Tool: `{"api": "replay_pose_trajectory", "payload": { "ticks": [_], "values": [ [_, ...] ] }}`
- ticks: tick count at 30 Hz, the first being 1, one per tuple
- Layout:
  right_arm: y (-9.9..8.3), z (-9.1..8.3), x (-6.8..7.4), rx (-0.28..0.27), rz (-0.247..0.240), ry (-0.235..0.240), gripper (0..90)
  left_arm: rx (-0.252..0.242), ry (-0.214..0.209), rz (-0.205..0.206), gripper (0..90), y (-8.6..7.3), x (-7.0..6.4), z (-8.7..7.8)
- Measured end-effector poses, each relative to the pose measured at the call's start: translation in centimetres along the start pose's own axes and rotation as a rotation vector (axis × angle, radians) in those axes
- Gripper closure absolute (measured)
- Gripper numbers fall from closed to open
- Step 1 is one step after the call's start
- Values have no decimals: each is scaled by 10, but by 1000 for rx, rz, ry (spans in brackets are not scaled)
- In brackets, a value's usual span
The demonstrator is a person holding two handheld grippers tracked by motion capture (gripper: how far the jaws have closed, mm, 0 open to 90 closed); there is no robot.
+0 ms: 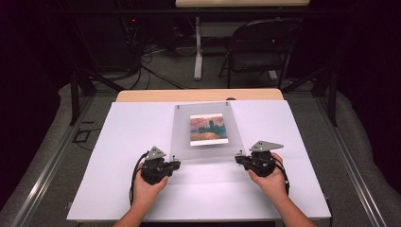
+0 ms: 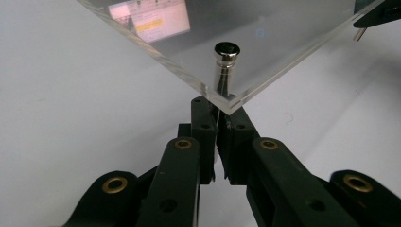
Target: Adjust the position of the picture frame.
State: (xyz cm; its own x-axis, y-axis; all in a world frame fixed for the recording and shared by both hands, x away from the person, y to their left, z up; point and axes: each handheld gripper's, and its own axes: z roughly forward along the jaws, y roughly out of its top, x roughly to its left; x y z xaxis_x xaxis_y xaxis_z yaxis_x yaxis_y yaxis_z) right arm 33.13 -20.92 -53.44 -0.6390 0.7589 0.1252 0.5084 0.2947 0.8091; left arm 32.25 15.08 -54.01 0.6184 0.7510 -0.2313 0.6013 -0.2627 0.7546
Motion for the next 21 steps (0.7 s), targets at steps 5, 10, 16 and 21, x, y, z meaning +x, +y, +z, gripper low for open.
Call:
{"api": "replay_pose_trajectory", "payload": {
  "ticks": [5, 10, 16, 21],
  "values": [
    [-1, 7, 0, 4, 9, -5, 856, 1, 20, -11, 851, 1, 7, 6],
    [-1, 13, 1, 14, 2, -8, 856, 6, 33, -19, 851, 1, 13, 9],
    [0, 20, 0, 28, -10, -13, 856, 18, 36, -19, 849, 1, 18, 14],
    [0, 23, -3, 37, -8, -21, 856, 14, 37, -19, 848, 1, 20, 18]
  ]
}}
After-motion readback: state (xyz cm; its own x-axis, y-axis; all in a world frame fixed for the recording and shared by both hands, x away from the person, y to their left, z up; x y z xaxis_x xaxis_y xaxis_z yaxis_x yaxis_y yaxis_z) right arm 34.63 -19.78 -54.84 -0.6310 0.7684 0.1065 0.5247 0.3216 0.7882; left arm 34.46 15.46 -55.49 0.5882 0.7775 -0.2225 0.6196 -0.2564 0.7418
